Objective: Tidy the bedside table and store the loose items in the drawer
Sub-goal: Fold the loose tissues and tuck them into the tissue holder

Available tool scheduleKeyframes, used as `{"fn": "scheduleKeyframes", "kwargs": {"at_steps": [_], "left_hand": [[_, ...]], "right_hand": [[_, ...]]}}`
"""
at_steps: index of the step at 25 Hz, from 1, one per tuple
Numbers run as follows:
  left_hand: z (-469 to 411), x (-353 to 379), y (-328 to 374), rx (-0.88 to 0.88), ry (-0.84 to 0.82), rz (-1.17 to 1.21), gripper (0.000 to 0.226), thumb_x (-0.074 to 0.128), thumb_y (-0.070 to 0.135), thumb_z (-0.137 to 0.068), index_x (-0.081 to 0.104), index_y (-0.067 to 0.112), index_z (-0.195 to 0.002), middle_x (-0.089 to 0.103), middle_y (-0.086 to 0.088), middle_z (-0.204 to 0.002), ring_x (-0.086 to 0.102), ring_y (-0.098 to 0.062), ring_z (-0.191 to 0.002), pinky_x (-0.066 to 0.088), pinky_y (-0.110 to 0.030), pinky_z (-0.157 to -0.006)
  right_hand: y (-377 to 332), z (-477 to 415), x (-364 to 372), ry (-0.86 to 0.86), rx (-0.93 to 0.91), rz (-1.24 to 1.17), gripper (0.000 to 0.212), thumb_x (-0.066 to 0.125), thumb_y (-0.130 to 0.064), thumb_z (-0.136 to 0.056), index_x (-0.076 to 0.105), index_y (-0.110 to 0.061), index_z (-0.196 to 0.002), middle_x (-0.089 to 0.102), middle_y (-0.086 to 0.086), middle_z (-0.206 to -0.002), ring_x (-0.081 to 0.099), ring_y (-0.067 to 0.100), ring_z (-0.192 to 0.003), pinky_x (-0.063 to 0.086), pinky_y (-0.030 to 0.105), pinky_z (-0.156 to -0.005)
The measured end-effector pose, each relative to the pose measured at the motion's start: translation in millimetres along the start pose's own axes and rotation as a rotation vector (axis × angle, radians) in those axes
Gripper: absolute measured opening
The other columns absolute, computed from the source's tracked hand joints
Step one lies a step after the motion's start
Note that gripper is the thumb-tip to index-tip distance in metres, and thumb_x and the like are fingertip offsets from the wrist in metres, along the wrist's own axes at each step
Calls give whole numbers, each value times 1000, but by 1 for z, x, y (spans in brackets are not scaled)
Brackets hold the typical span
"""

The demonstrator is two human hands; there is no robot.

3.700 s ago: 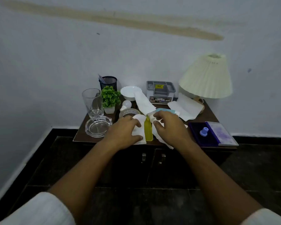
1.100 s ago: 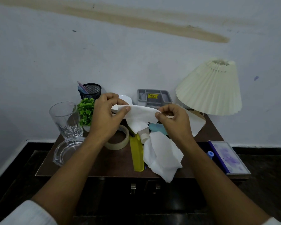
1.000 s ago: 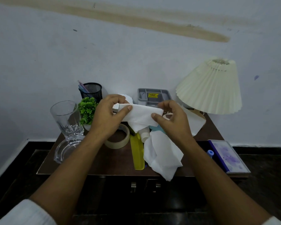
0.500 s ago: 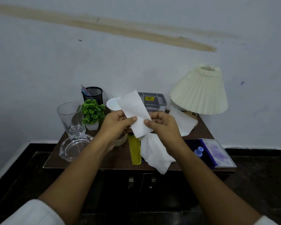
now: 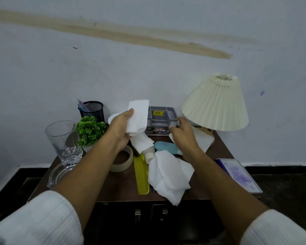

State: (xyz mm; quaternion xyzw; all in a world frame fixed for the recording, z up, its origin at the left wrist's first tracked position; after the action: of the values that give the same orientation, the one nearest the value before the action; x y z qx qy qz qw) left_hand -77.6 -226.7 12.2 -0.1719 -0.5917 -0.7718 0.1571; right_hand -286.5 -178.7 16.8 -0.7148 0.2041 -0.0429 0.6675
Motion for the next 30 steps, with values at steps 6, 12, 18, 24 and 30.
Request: {"fn": "scheduleKeyframes", "kwargs": {"at_steps": [6,12,18,24,30], "left_hand": [[-34,9,-8,-77,-15,-106,31,55,28,-102,58,9,-126,69,-10,-113,66,-24,-87,52,-34,-62],[-31,-4,-8,-80,15,-136,36,59,26,-100,57,3,-128,68,-14,-114,64,-32,-99,53,-48,-93],[0,-17,-2,-60,26,-117,28,58,24,-101,57,9,-125,67,-14,-117,63,-33,-102,59,-39,-66],[22,-24,1,-57,55,-140,13,58,22,-100,61,11,-106,69,-9,-103,64,-32,-103,52,-52,-100],[36,-26,7,40,86,-227,18,56,25,-102,60,13,-115,68,-4,-103,65,-29,-102,53,-50,-99]], "right_hand": [[14,-27,6,-28,43,43,45,50,-3,-96,49,-18,-138,63,-4,-117,59,4,-99,50,20,-82],[16,-16,2,-80,50,28,32,50,-3,-99,53,-22,-125,66,-6,-111,63,6,-98,50,14,-71],[11,12,10,-137,55,39,38,51,-4,-98,53,-21,-131,65,-1,-124,63,11,-109,52,20,-83],[-2,33,11,-157,75,67,30,49,-6,-100,52,-21,-125,64,3,-120,62,11,-100,49,19,-70],[-12,44,9,-144,42,190,22,49,-9,-100,50,-19,-120,61,3,-115,58,5,-88,47,15,-67]]}}
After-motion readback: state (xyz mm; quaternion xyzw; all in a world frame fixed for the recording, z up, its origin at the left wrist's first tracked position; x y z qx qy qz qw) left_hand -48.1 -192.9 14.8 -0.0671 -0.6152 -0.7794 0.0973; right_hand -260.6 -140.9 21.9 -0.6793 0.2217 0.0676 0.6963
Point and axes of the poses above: each hand's wrist, its own z-axis away from the middle knuckle, its own x-axis out of the palm, y = z × x, the point moved 8 cm from there along -z, towards the middle knuckle
